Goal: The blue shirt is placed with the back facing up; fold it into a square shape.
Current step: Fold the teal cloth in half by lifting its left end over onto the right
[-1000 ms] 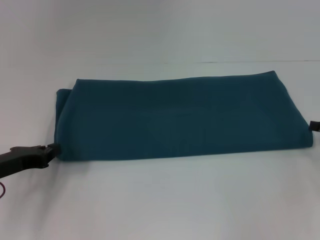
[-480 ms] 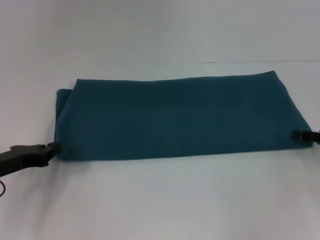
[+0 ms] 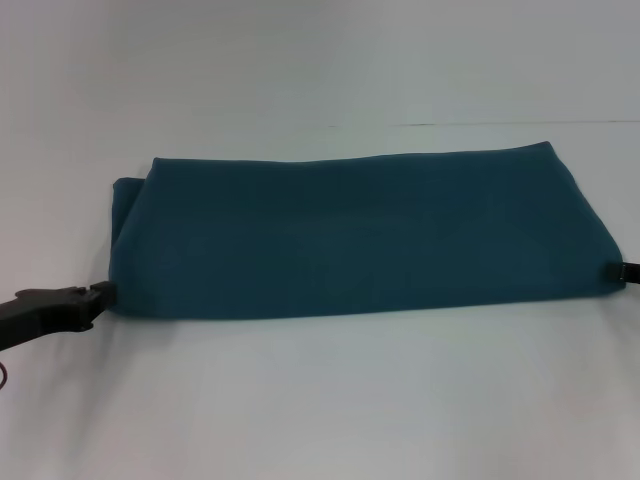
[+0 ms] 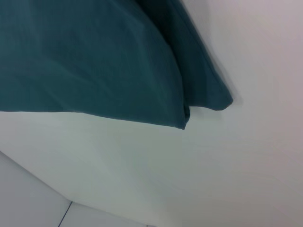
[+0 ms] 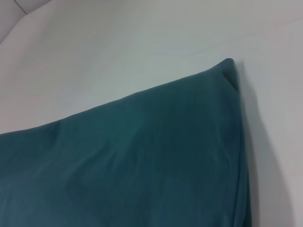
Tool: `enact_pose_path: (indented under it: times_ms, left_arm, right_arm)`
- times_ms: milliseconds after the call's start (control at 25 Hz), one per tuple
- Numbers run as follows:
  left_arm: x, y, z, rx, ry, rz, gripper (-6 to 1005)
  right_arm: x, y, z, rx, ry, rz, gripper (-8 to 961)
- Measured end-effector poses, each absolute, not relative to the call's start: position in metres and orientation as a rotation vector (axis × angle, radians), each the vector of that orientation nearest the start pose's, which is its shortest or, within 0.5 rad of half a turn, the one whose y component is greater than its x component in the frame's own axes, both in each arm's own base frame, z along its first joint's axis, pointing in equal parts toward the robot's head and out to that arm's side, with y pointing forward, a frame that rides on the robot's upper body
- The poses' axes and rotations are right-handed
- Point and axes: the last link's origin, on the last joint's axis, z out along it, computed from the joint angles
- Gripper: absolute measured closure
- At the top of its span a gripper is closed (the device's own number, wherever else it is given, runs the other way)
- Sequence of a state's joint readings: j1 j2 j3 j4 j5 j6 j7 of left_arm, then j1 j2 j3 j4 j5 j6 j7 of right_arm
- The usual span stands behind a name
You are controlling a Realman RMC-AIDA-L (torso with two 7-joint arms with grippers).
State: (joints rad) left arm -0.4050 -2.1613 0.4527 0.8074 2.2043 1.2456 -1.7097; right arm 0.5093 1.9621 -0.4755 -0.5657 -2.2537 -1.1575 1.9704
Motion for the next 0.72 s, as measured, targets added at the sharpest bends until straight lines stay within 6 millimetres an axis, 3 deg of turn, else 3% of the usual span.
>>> enact_pose_path:
  times_ms: [440,720]
  left_arm:
    - [-0.3517,0.317,0.0288,-2.127,-1.219,-0.471,975]
    - [-0.3521,0.3168,0.0295,-2.126,-1.218,-0.469,961]
  right_arm:
    - [0.3724,0.3485,0.0587,-2.002,1.494,0.431,953]
    - [0.3734,0.347,0.0583,-2.003,1.496,0.429,939]
